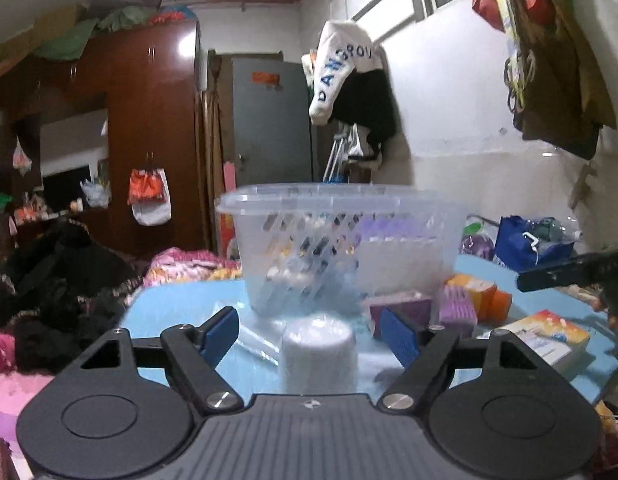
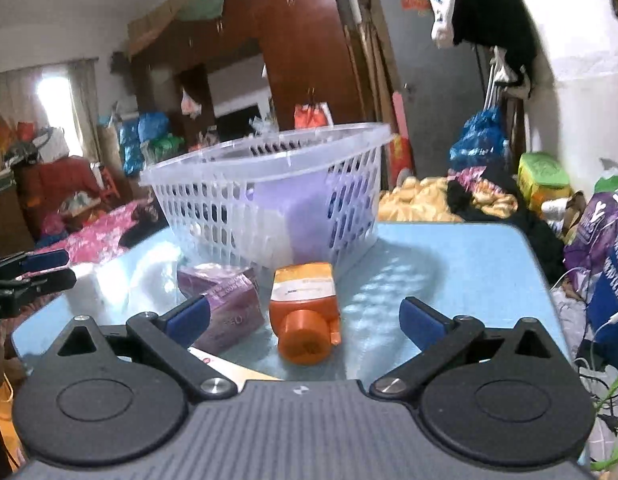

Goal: Organize objects
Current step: 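Grasp the white paper roll with the left gripper while the right grasps the orange bottle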

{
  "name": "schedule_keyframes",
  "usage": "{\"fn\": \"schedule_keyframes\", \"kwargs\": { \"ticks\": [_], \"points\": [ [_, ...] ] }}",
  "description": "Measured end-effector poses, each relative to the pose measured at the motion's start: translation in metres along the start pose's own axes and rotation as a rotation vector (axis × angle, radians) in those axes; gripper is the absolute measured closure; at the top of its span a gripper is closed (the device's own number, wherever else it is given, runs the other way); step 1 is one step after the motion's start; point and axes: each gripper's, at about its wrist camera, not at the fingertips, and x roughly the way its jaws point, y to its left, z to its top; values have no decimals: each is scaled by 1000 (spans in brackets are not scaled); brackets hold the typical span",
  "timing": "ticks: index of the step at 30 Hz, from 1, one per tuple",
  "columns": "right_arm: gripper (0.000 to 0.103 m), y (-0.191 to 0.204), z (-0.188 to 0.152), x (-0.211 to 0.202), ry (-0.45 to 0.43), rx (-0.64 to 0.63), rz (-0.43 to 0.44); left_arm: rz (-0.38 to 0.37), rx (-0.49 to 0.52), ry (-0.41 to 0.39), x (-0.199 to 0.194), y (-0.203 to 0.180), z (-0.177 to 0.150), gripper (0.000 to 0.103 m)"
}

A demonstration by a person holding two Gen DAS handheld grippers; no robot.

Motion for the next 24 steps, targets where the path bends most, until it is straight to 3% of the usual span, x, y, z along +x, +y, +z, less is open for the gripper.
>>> {"fn": "schedule_keyframes", "kwargs": {
  "ticks": [7,10,15,17,19,20,21,22,24],
  "points": [
    [4,1,0,22,70,-12,-33,-12,6,62,8,1,-20,22],
    [16,1,2,29,116,-18,-53,-14,12,78,10,0,-25,22],
    [24,1,2,36,151,-24,-78,-26,4,101,16,1,-28,22],
    [42,-2,2,41,181,-17,-61,-23,7,107,18,0,-30,22],
    [50,-3,2,39,178,-12,-29,-18,9,111,19,-1,-31,22],
    [50,-4,2,38,176,-7,-33,-17,6,108,18,-2,-31,25],
    [50,-6,1,37,174,-1,-37,-14,2,108,18,-1,-32,36],
    [50,-8,2,35,167,7,-39,-8,-3,106,18,-1,-32,53],
    [50,-11,3,28,129,28,-41,5,-16,100,18,0,-32,54]
  ]
}}
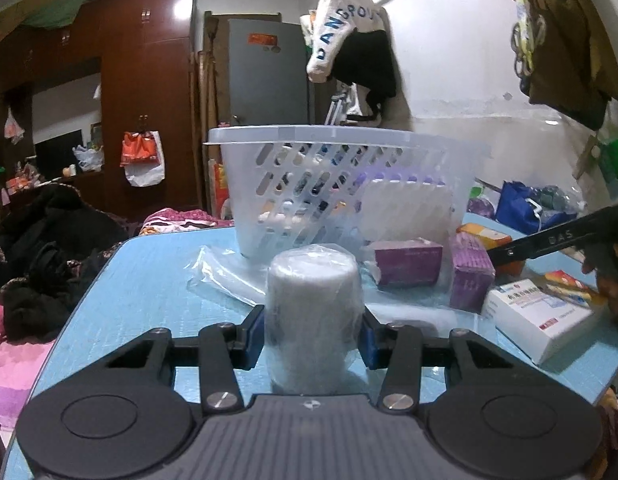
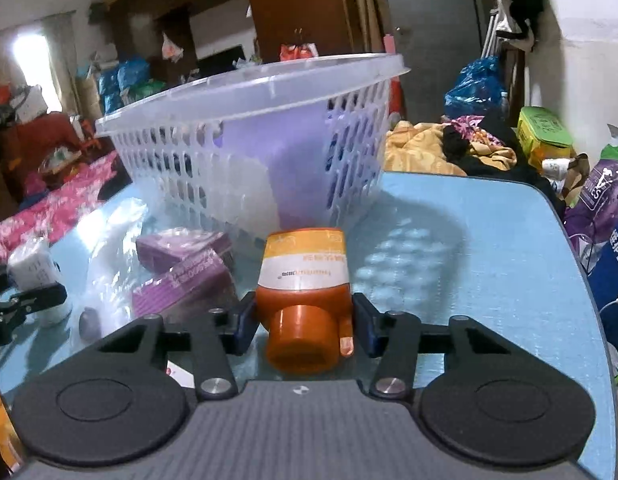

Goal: Organize objects
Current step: 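Grasp the white paper roll with the left gripper while the right grasps the orange bottle, then lower the roll and bottle into the basket and open both grippers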

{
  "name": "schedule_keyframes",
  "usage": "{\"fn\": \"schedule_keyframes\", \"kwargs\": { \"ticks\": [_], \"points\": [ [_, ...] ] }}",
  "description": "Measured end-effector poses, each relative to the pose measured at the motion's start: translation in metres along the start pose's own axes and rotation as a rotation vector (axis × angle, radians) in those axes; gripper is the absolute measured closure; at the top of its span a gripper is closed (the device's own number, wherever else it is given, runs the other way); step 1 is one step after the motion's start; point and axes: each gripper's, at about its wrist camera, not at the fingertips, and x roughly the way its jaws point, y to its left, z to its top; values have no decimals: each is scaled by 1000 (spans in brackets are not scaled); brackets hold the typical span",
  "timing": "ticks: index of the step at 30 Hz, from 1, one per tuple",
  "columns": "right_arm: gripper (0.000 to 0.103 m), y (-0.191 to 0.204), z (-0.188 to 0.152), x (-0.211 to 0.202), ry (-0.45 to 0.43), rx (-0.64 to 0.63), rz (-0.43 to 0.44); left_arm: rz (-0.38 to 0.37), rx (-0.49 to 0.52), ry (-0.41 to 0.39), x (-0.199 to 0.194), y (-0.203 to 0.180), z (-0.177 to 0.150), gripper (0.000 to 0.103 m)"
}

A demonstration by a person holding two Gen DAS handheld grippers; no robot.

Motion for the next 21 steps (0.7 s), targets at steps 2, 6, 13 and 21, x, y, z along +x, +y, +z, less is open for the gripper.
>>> {"fn": "schedule_keyframes", "kwargs": {
  "ticks": [2,6,13,21],
  "points": [
    [50,-2,-1,-10,-49,7,-28,21,4,-5,-1,0,0,54],
    [50,-5,-4,-27,-109,19,-18,18,10,-35,-9,0,1,54],
    [50,6,-5,-71,-227,-7,-2,13,-15,-120,-34,-2,12,54],
    [50,41,27,-100,-324,-115,70,-27,-31,-212,-49,-7,57,54]
  ]
}}
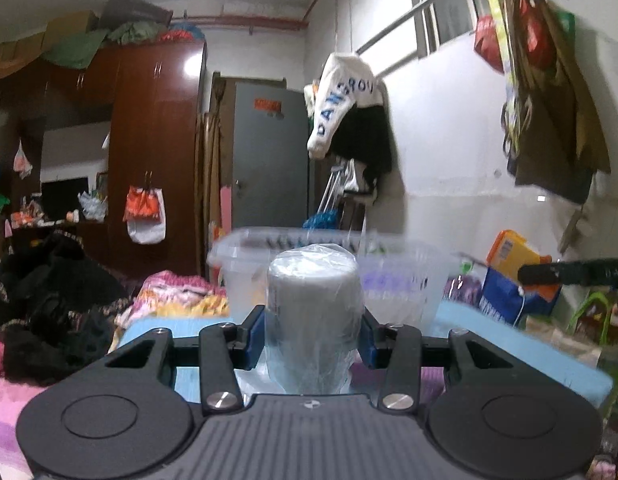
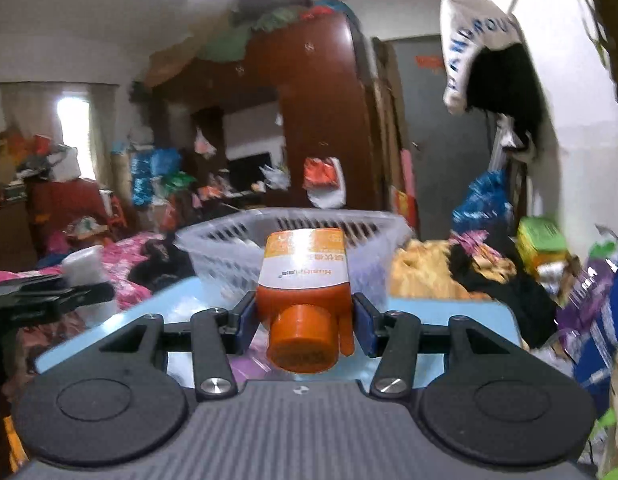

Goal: Organize objects
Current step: 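Lower the roll and bottle into the basket and open both grippers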

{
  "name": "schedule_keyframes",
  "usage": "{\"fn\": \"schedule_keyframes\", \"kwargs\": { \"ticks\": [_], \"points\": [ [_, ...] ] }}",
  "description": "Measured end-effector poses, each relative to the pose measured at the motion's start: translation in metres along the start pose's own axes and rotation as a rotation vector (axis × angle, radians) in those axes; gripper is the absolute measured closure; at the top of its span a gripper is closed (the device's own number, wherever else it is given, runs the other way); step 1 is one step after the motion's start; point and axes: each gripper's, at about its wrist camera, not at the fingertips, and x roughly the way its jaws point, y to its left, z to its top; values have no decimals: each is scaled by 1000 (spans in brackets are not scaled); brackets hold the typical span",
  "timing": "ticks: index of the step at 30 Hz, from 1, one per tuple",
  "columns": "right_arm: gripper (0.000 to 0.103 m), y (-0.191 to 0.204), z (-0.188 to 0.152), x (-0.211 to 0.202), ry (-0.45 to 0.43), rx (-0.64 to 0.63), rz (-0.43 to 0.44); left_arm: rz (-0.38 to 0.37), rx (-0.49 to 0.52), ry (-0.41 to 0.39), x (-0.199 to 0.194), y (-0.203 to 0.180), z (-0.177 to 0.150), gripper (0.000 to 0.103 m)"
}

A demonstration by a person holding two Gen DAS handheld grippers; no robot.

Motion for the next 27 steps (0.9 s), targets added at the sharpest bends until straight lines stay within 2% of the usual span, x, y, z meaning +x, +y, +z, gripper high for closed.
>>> {"fn": "schedule_keyframes", "kwargs": {
  "ticks": [5,8,11,14,18,22,27],
  "points": [
    [50,7,36,37,-18,-53,-11,-2,9,-20,29,-5,58,54],
    [50,4,54,76,21,-62,-42,9,27,26,65,-9,86,54],
    [50,-3,70,120,83,-50,-72,35,11,112,118,-5,107,54],
    [50,-12,77,163,146,-38,-133,54,-31,196,169,8,113,54],
    [50,-25,71,194,208,1,-133,52,-58,290,210,14,103,54],
    [50,-27,61,199,248,-11,-159,90,-41,343,228,12,91,54],
    [50,-18,61,192,256,-32,-135,67,-54,329,225,14,92,54]
  ]
}}
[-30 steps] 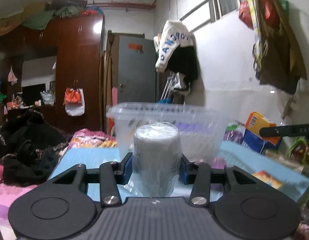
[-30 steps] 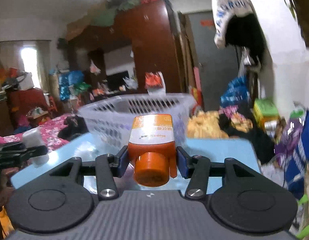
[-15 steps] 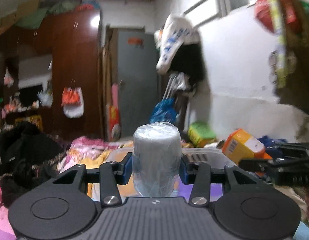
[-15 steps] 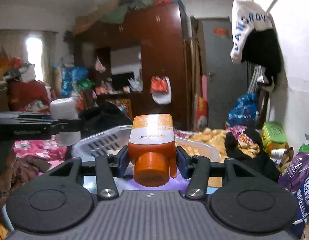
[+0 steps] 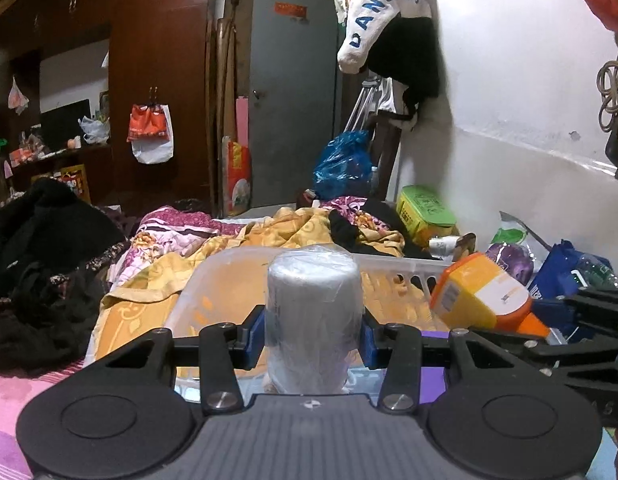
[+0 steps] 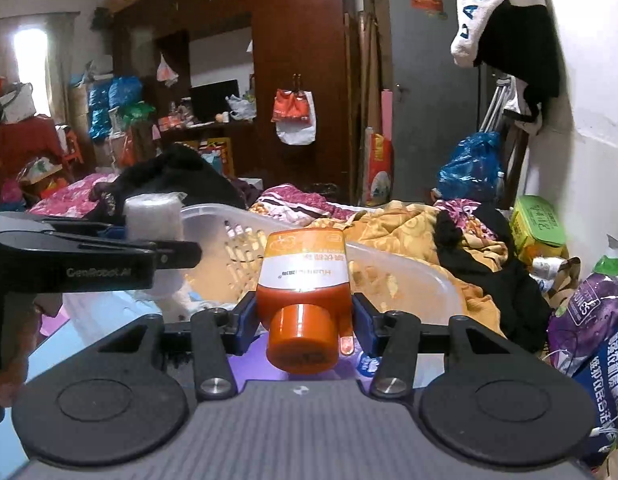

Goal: Organize objects
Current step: 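Lower the roll and bottle into the basket and open both grippers, then grasp a purple box with the left gripper while the right grasps the striped purple box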

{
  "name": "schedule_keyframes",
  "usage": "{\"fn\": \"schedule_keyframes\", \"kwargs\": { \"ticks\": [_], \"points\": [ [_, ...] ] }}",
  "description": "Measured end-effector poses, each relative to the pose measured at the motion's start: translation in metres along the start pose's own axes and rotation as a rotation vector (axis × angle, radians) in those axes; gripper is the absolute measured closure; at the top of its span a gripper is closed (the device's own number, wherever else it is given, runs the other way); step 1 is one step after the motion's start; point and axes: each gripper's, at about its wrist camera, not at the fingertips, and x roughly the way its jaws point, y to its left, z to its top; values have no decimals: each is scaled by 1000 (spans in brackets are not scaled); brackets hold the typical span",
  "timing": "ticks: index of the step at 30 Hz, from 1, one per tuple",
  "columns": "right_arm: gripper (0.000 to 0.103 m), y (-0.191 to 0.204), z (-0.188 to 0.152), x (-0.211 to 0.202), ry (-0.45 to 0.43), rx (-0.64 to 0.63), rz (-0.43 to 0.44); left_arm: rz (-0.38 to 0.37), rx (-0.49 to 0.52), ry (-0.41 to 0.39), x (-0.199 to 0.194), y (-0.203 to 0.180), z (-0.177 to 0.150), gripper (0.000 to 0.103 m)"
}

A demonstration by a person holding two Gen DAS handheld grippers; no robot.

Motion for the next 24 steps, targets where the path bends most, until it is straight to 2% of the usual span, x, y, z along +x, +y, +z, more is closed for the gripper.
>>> {"fn": "schedule_keyframes", "kwargs": {
  "ticks": [2,3,4,5,9,13,16,19,22,24],
  "points": [
    [49,3,-1,-2,19,-6,12,0,27,-24,-4,-3,-2,50],
    [43,4,-2,-6,10,-12,13,12,47,-39,-7,-5,-4,34],
    [19,4,-5,-13,-19,-15,3,24,59,-56,-11,-6,-6,16],
    [0,3,-5,-20,-54,-13,-8,29,59,-75,-16,-6,-8,13],
    [0,-2,-20,-60,-123,13,46,-11,38,-145,-50,-3,-21,13],
    [0,-7,-60,-111,-197,18,93,-53,53,-213,-101,-3,-54,10],
    [0,-8,-92,-122,-176,13,135,-106,52,-171,-116,-6,-90,7],
    [0,-2,-116,-105,-76,2,176,-151,47,-98,-107,-11,-118,7],
    [0,3,-124,-86,-4,23,217,-175,52,-33,-86,-20,-127,7],
    [0,6,-125,-78,3,21,229,-177,54,0,-76,-23,-130,7]
  ]
}}
